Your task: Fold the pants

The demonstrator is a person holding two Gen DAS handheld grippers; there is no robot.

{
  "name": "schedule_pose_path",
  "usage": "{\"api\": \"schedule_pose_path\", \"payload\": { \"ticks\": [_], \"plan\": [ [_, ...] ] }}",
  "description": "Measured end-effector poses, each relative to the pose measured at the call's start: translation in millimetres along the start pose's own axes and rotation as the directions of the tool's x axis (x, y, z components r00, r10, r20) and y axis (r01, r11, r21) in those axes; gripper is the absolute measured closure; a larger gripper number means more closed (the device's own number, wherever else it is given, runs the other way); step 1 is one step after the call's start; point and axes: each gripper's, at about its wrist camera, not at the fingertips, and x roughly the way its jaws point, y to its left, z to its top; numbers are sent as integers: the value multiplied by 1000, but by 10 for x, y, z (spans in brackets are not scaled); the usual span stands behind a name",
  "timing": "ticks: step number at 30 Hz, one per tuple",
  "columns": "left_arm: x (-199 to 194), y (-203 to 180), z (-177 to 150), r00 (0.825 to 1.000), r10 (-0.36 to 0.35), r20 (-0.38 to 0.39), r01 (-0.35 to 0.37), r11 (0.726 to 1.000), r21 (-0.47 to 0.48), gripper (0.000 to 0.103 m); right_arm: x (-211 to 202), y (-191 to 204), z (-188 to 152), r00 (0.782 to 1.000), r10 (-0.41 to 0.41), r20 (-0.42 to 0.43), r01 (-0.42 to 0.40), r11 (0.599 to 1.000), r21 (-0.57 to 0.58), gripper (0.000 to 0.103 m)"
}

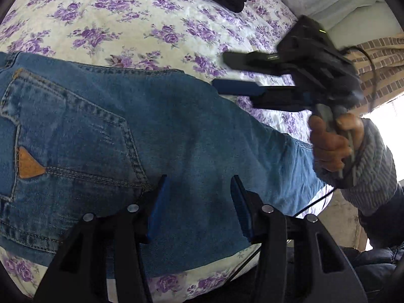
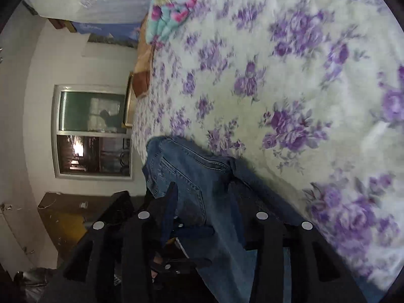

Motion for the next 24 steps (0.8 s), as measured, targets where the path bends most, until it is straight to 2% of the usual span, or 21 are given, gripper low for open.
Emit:
{"api": "schedule_pose_path", "payload": {
  "ticks": [2, 4, 5, 6, 7, 8, 11, 14, 15, 16, 18, 19, 21, 22, 24],
  "plan": [
    [0, 7, -22, 1000, 5, 11, -5, 1000, -3, 55, 131, -10, -13, 998, -14, -61, 13, 1000, -3, 61],
    [8, -1, -39, 1000, 18, 21, -18, 1000, 0, 55, 149, 43, -35, 997, -26, -67, 24, 999, -31, 66],
    [8, -7, -48, 999, 24, 24, -24, 1000, 2, 54, 154, 90, -38, 997, -48, -58, 44, 997, -62, 81],
    [8, -6, -51, 999, 26, 25, -26, 1000, 2, 54, 149, 166, -7, 995, -96, -32, 92, 990, -110, 91],
    [4, -2, -51, 999, 26, 27, -26, 1000, -1, 54, 129, 266, -5, 992, -128, -4, 126, 979, -163, 93],
    [3, 1, -52, 999, 25, 28, -25, 1000, -5, 54, 111, 340, 28, 989, -148, 23, 150, 967, -205, 98],
    [31, 39, -22, 1000, 19, 22, -18, 999, -33, 54, 181, 312, 136, 965, -257, 53, 263, 938, -228, 98],
    [48, 95, 2, 1000, 7, 26, -5, 998, -70, 54, 168, 234, 159, 973, -218, 73, 227, 959, -171, 94],
    [42, 86, 1, 1000, 13, 27, -11, 997, -75, 54, 83, 235, 112, 966, -231, 118, 250, 952, -178, 94],
    [28, 67, -5, 999, 24, 28, -22, 997, -76, 54, -32, 269, 62, 947, -263, 183, 295, 938, -182, 94],
    [-31, -5, -16, 996, 69, 47, -65, 994, -86, 54, -246, 398, -45, 942, -216, 258, 272, 941, -204, 94],
    [-96, -49, -35, 992, 99, 72, -93, 991, -92, 53, -297, 490, -130, 945, -191, 266, 255, 938, -233, 94],
    [-164, -100, -75, 989, 115, 98, -104, 989, -106, 52, -242, 648, -304, 957, -179, 230, 245, 920, -306, 94],
    [-160, -104, -95, 988, 123, 95, -111, 987, -116, 50, -157, 670, -372, 957, -203, 205, 263, 907, -329, 94],
    [-75, -127, -147, 981, 179, 74, -170, 979, -113, 49, 47, 607, -378, 949, -258, 179, 305, 893, -331, 94]
  ]
}}
